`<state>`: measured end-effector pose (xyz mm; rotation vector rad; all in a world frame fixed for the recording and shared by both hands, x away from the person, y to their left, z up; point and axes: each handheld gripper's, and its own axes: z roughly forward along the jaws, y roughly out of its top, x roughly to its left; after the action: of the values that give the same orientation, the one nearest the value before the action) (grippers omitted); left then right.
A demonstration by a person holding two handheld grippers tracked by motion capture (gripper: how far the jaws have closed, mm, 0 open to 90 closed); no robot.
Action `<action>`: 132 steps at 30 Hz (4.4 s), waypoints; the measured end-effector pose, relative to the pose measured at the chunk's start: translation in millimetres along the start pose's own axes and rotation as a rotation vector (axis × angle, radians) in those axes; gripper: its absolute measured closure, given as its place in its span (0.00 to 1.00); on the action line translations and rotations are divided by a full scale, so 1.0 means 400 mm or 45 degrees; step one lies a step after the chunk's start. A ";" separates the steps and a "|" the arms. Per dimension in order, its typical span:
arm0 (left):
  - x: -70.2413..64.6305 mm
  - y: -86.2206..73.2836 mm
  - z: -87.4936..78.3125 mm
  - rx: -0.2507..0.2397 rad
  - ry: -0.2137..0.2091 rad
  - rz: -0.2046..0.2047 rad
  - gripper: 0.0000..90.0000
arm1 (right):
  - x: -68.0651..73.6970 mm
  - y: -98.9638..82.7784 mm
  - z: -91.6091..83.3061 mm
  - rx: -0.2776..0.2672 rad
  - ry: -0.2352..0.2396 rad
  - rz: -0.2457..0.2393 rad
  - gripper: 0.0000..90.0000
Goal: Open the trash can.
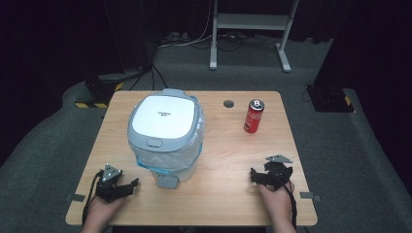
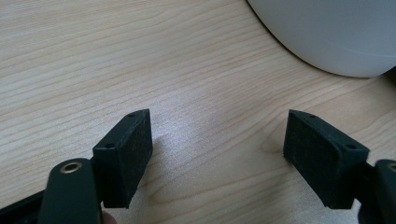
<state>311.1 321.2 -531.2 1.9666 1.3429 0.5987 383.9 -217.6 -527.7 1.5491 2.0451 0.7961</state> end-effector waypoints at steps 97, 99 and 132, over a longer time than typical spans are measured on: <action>-0.168 0.299 0.077 -0.265 -0.150 0.105 1.00 | 0.304 0.176 -0.079 -0.384 0.240 -0.274 0.94; -0.175 0.300 0.078 -0.263 -0.159 0.112 1.00 | 0.296 0.173 -0.081 -0.383 0.232 -0.265 0.94; -0.174 0.198 0.061 -0.267 -0.152 0.080 0.77 | 0.195 0.100 -0.088 -0.358 0.215 -0.222 0.79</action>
<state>352.0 230.5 -488.4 1.8490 1.1029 0.6150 367.9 -140.3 -475.6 1.1683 2.0450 1.1227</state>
